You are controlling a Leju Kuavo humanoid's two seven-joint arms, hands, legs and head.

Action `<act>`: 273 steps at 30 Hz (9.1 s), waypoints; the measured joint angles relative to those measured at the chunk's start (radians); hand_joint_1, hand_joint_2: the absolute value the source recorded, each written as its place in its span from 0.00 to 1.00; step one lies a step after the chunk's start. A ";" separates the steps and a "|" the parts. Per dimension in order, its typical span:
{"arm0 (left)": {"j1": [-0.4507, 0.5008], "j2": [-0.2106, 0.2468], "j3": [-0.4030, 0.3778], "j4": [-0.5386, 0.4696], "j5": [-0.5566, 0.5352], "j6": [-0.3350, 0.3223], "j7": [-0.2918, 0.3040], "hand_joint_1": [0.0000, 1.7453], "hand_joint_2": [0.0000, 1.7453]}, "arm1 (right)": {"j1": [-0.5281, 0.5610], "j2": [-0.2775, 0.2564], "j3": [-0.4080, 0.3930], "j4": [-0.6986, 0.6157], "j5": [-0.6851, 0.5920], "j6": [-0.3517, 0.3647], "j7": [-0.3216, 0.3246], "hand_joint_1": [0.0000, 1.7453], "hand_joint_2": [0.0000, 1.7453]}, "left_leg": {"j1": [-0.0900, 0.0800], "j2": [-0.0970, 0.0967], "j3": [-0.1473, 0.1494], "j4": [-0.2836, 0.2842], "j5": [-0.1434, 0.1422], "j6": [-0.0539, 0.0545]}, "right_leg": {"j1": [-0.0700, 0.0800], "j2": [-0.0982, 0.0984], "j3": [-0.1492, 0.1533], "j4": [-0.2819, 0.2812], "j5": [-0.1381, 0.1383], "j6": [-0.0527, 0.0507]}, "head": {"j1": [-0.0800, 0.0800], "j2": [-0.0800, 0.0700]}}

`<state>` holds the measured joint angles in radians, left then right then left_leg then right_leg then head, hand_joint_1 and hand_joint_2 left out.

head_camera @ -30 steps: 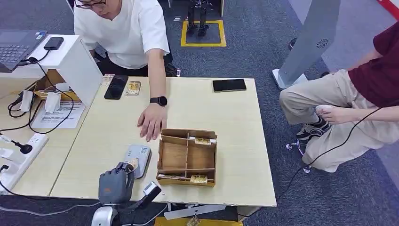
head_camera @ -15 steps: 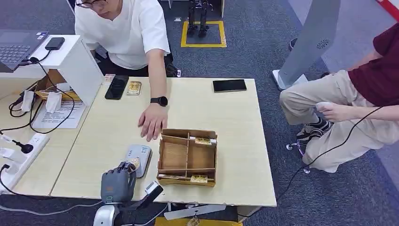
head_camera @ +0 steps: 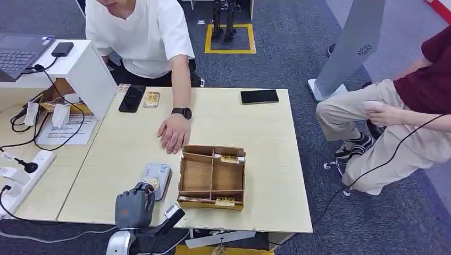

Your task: Pass the card to the sensor for recognition and then transmit it.

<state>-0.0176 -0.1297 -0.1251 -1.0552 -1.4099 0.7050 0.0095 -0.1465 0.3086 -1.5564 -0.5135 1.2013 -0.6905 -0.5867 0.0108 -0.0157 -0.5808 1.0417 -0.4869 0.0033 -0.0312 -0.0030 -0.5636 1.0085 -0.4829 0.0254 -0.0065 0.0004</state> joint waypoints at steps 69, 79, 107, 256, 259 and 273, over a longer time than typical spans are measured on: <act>-0.389 -0.113 0.193 -0.169 0.554 -0.003 -0.250 0.00 1.00 | -0.040 0.010 0.000 0.000 0.109 0.000 0.029 0.00 1.00 | 0.000 0.000 -0.003 0.000 0.001 0.000 | 0.000 0.001 -0.004 0.000 0.000 0.000 | 0.000 0.000; -0.389 -0.115 0.193 -0.169 0.568 -0.003 -0.294 0.00 0.00 | -0.041 0.011 0.000 0.000 0.102 0.000 0.030 0.00 1.00 | 0.000 0.000 -0.004 0.000 0.001 0.000 | 0.000 0.001 -0.004 0.000 0.000 0.000 | 0.000 0.000; -0.032 0.067 -0.128 -0.703 0.966 -0.108 -0.509 0.00 1.00 | -0.023 0.009 0.000 0.008 -0.086 0.000 -0.044 0.00 1.00 | 0.000 0.001 -0.004 0.000 0.000 0.000 | 0.000 0.002 -0.005 0.000 0.000 0.000 | 0.000 0.000; -0.002 0.095 -0.525 -0.262 -0.053 -0.183 0.114 0.00 1.00 | -0.003 0.000 0.000 0.021 -0.139 0.000 -0.020 0.00 1.00 | 0.000 0.001 -0.005 0.000 0.000 0.000 | 0.000 0.001 -0.005 0.000 0.000 0.000 | 0.000 0.000; -0.001 0.095 -0.521 -0.258 -0.054 -0.190 0.117 0.00 1.00 | -0.003 0.000 0.000 0.021 -0.139 0.000 -0.018 0.00 1.00 | 0.000 0.001 -0.005 0.000 0.000 0.000 | 0.000 0.001 -0.005 0.000 -0.001 0.000 | 0.000 0.000; 0.004 0.087 -0.516 -0.242 -0.042 -0.195 0.102 1.00 1.00 | -0.003 0.000 0.000 0.021 -0.140 0.000 -0.016 0.00 1.00 | 0.000 0.001 -0.005 0.000 0.000 0.000 | 0.000 0.001 -0.005 0.000 0.000 0.000 | 0.000 0.000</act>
<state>-0.0140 -0.0427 -0.6409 -1.2970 -1.4515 0.5104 0.1114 -0.1498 0.3082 -1.5564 -0.4921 1.0616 -0.6901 -0.6023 0.0109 -0.0151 -0.5854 1.0419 -0.4871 0.0034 -0.0310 -0.0017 -0.5690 1.0086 -0.4834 0.0255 -0.0065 0.0004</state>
